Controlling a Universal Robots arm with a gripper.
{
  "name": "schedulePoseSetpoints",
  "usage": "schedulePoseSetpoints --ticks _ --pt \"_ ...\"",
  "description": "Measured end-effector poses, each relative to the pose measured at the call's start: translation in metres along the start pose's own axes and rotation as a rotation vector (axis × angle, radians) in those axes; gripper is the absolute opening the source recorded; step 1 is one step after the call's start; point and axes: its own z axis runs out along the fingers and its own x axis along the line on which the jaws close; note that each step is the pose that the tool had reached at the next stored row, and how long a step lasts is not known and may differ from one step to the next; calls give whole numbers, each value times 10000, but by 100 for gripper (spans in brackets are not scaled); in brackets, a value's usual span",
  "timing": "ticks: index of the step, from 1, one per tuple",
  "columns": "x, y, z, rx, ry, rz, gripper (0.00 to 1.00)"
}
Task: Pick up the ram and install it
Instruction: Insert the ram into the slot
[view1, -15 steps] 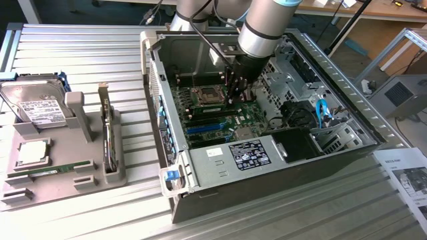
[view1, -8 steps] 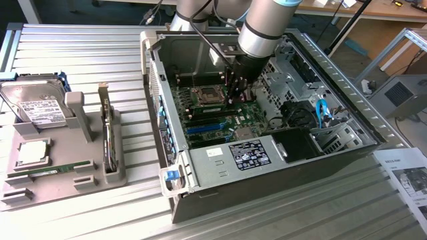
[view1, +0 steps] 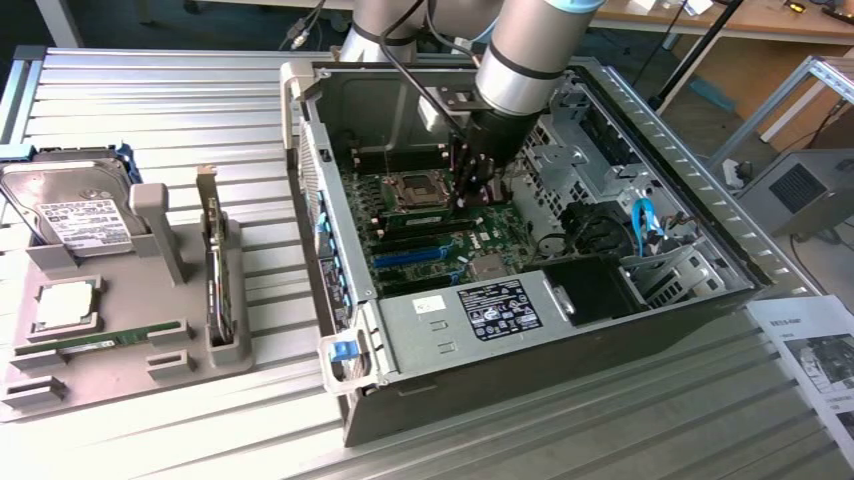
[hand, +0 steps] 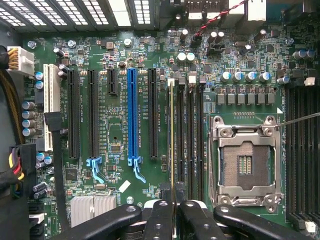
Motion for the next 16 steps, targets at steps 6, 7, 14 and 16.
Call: schedulePoseSetpoints --ticks 6,7,14,16 --pt "-2 2 14 -1 2 0 12" --pt "-3 3 16 -1 3 0 12" --pt "-4 6 25 -1 3 0 12" --pt "-7 5 28 0 -1 0 12"
